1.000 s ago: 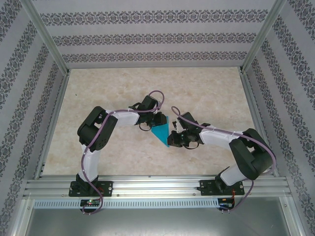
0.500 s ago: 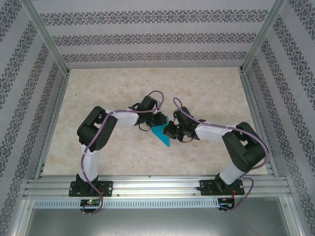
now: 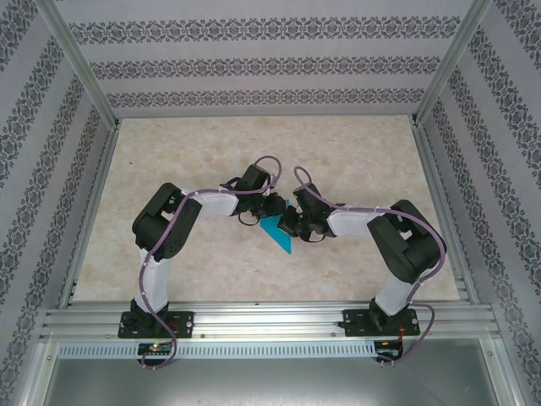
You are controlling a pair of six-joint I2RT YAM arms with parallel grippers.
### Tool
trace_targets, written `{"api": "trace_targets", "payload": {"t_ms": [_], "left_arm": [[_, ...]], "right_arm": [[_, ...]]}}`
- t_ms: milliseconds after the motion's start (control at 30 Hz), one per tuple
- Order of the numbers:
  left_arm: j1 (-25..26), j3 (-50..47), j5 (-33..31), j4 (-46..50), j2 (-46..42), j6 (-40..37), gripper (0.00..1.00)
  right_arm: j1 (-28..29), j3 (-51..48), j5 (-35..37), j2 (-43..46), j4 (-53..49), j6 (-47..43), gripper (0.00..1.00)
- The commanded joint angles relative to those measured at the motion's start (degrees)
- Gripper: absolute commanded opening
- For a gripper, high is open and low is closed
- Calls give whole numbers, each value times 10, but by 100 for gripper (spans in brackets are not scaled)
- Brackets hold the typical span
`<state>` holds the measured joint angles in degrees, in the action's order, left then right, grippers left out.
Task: Fold a paper plane with a square sheet of paper (fold left side to right side)
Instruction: Fourth fold the wing at the center of the table.
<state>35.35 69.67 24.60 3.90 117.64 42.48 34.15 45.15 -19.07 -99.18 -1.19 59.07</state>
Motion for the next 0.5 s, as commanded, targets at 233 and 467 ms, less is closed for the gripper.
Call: {"api": "trace_targets", "payload": {"t_ms": [233, 467], "left_arm": [[-6, -18, -40, 31, 24, -10, 24], [-6, -17, -44, 32, 27, -9, 24]], "right_arm": [[20, -13, 32, -6, -54, -12, 7], [21, -60, 40, 26, -72, -22, 7]]}}
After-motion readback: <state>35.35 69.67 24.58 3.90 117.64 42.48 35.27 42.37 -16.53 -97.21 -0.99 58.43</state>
